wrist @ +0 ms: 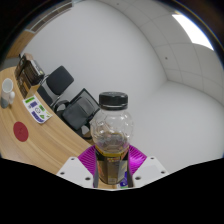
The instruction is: Pour water
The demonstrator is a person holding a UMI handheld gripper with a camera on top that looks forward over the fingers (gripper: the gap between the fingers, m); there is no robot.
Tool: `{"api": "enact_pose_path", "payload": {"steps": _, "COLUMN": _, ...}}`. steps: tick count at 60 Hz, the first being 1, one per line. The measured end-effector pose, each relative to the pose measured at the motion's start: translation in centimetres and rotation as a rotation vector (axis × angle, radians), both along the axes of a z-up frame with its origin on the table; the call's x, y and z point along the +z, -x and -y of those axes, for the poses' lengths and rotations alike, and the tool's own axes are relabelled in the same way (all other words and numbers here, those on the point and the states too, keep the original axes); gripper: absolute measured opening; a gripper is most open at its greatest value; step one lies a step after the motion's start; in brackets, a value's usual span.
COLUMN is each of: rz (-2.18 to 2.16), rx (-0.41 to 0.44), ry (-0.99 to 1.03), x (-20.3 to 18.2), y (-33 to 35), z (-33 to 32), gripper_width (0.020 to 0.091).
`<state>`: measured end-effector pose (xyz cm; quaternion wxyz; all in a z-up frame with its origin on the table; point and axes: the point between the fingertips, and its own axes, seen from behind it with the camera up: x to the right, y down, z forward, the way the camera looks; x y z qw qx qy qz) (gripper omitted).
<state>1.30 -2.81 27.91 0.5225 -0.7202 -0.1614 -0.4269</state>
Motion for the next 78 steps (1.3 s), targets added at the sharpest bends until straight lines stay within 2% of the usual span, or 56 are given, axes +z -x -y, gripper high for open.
{"api": "enact_pose_path", "payload": {"steps": 8, "rz": 0.329, "rx": 0.067, "ry": 0.057, "x": 2.5, "y": 9.7, "z": -5.0, "gripper_width": 0.0385}}
{"api": "enact_pose_path", "payload": {"steps": 14, "rz": 0.578, "rx": 0.14, "ry": 0.119, "x": 1.8, "y": 17.3, "z": -8.7, "gripper_width": 0.0387}}
{"api": "enact_pose_path", "payload": {"steps": 26, "rz": 1.019, "rx": 0.24, "ry": 0.325, "x": -4.5, "y": 26.9, "z": -13.1, "gripper_width": 0.0385}}
{"api": "enact_pose_path", "payload": {"steps": 35, "rz": 1.298, "rx": 0.326, "ry": 0.415, "x": -8.5, "y": 31.0, "z": -14.0, "gripper_width": 0.0385}}
{"api": "enact_pose_path", "payload": {"steps": 42, "rz": 1.353, "rx": 0.374, "ry": 0.461, "x": -10.5, "y": 32.2, "z": -13.6, "gripper_width": 0.0383}}
{"api": "enact_pose_path", "payload": {"steps": 49, "rz": 1.312, "rx": 0.391, "ry": 0.487, "x": -11.3, "y": 32.3, "z": -13.4, "gripper_width": 0.0387}}
{"api": "enact_pose_path", "payload": {"steps": 56, "rz": 1.111, "rx": 0.42, "ry": 0.439, "x": -10.1, "y": 32.2, "z": -13.0, "gripper_width": 0.0385}}
{"api": "enact_pose_path", "payload": {"steps": 70, "rz": 0.231, "rx": 0.437, "ry": 0.293, "x": -5.2, "y": 31.3, "z": -11.1, "gripper_width": 0.0388}}
{"api": "enact_pose_path", "payload": {"steps": 78, "rz": -0.201, "rx": 0.465, "ry": 0.213, "x": -3.8, "y": 30.4, "z": -10.5, "gripper_width": 0.0388}}
